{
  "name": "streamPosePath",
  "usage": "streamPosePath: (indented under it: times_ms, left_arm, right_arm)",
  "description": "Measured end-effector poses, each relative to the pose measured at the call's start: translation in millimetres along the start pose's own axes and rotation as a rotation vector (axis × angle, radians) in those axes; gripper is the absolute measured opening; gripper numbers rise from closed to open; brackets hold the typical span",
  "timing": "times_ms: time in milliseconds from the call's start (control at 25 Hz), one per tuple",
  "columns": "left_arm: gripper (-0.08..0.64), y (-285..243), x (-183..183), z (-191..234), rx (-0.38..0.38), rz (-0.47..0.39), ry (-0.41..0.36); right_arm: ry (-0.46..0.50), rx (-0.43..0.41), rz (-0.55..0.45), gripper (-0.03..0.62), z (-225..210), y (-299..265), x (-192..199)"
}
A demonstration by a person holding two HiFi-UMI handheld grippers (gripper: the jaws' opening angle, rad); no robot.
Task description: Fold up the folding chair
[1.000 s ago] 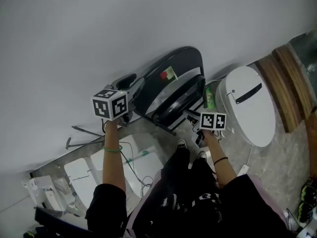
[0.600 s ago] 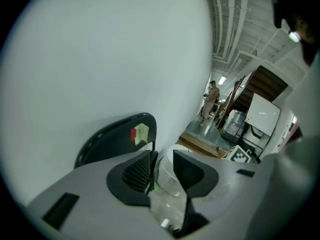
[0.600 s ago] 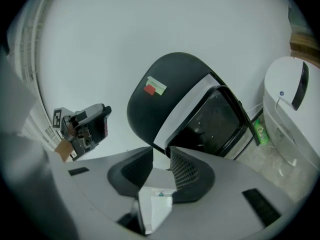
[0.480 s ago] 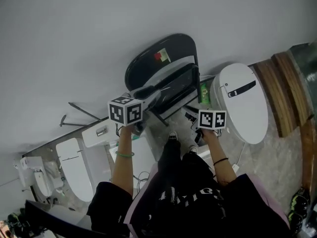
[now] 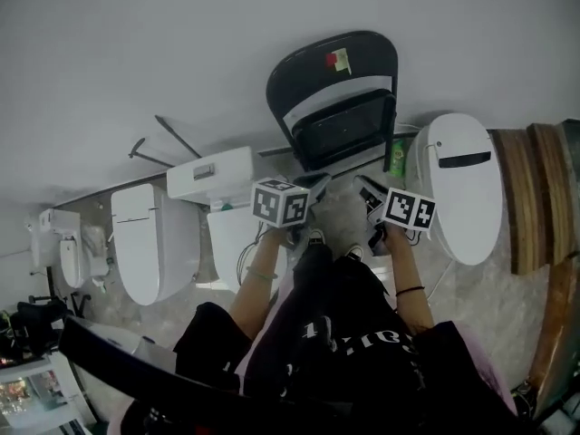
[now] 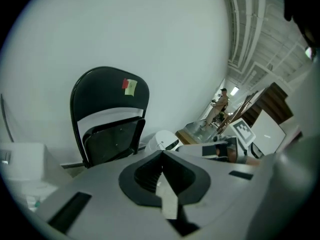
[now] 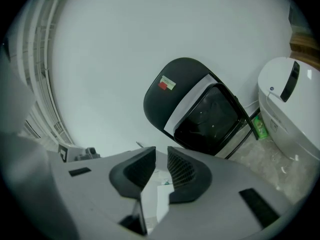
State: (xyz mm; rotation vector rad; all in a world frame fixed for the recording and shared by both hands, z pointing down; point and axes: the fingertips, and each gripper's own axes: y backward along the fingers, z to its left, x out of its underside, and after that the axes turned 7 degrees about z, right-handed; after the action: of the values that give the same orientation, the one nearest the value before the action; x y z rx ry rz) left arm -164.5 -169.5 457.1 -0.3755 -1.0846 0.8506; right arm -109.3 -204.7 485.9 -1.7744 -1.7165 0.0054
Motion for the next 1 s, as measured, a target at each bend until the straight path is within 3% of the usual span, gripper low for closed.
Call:
streamPosePath:
  times_ms: [240,560,800,1000]
  left_arm:
    - [0.003,19,39,-3,0.035,-0.038,0.091]
    - [0.003,69,88,-8,0.053,-0.028,0.059]
    - [0.003,139,149,4,0.069,-0.021,0.059]
    - [0.003,181,190,11,0.101,-0.024,0.062]
  right_arm:
    - [0.077,0.013,0.032,0.077,25,0,27]
    - [0.07,0.034,0.017,0.071,56,-3,78]
    - [0.058,0.04,-0.038,0.064,110,-10,137]
    - [-0.01,0.01,-0.07,0.054,145,-18,192]
